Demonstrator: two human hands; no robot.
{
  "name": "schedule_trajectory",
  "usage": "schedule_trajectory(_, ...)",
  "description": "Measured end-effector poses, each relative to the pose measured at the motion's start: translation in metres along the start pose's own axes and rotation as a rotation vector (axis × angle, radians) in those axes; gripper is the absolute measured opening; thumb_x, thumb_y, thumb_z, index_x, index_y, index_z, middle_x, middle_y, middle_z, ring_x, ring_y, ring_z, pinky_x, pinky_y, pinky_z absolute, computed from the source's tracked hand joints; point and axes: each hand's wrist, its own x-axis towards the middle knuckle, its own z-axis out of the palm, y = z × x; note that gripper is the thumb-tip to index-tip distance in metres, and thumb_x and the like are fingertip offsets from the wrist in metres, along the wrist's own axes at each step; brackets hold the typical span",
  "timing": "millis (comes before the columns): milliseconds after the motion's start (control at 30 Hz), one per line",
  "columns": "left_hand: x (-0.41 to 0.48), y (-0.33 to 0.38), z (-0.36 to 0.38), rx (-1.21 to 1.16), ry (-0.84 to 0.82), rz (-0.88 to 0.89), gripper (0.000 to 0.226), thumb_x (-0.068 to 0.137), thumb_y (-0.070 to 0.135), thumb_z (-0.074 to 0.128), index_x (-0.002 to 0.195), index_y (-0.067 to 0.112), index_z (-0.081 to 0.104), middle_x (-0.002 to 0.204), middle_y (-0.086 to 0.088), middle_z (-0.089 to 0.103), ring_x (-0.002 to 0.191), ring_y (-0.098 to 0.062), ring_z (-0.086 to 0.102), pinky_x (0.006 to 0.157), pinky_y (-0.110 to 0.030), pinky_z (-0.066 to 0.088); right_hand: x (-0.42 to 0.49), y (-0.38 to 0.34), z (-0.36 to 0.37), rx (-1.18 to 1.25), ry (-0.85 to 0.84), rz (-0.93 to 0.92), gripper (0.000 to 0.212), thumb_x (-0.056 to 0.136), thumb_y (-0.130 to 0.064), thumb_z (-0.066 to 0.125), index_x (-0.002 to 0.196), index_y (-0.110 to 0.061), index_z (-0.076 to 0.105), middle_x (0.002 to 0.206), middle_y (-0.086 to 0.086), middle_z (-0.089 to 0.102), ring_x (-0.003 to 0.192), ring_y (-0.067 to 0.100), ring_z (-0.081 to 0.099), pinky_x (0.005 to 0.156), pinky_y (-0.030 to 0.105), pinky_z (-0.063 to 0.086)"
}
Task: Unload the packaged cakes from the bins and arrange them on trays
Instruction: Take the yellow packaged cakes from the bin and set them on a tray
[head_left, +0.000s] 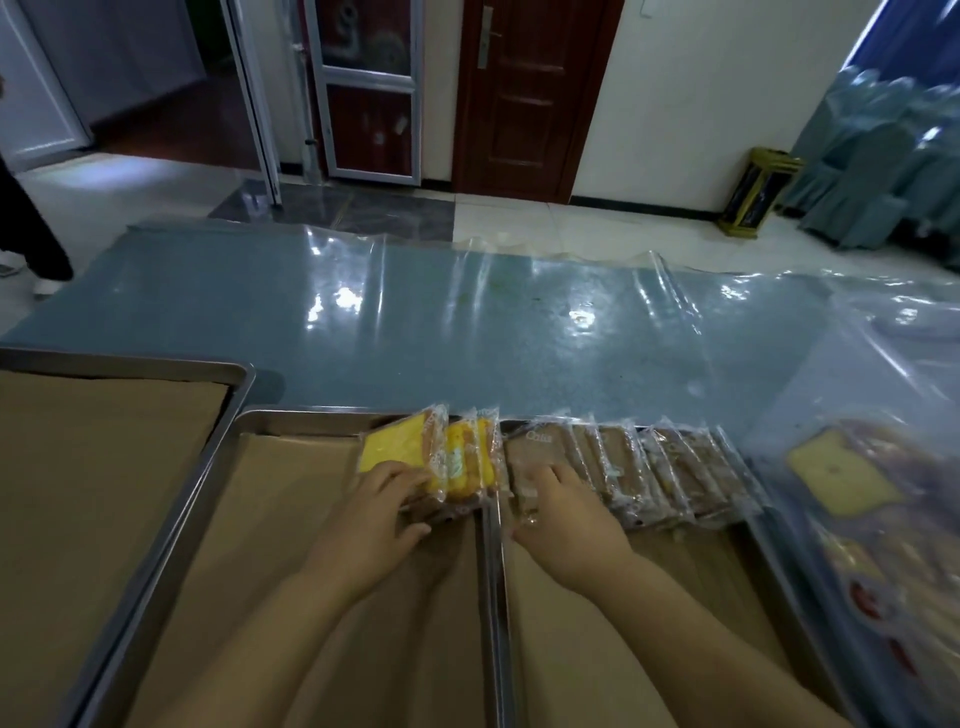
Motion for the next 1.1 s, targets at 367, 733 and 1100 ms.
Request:
schedule_trajectory(367,-0.041,0.131,-0.053,0.054,0.117,0.358,0.028,0.078,0.034,0.064,0.104,0.022,0.067,0.096,0.008,0.063,0.088,-0.013,0.06,0.07,-0.04,0.054,-0.106,0.056,-0.098,-0.187,-0.099,-0.085,0.055,0.084,-0.048,0.061,0.132,-0.03,0.043,0.129,-0.004,0.056,0.112,0.016,0.055,0.091,0.034,0.047)
schedule_trajectory(733,-0.077,0.349,-0.047,0.473,0.148,0.652,0.027,0.066,0.027,0.08,0.09,0.019,0.07,0.08,0.004,0.067,0.063,-0.018,0.065,0.047,-0.033,0.052,-0.234,0.166,-0.226,-0.359,0.21,-0.361,0.04,0.088,-0.051,0.051,0.124,-0.036,0.046,0.12,-0.011,0.057,0.105,0.01,0.055,0.089,0.028,0.045)
schedule_trajectory(1100,-0.05,0.48,0.008,0.379,0.148,0.811,0.036,0.083,0.042,0.044,0.096,0.02,0.07,0.079,0.004,0.067,0.062,-0.021,0.063,0.046,-0.037,0.05,-0.277,0.299,-0.298,-0.331,0.307,-0.296,0.022,0.084,-0.038,0.063,0.102,-0.025,0.067,0.092,-0.007,0.068,0.078,0.017,0.063,0.064,0.034,0.052)
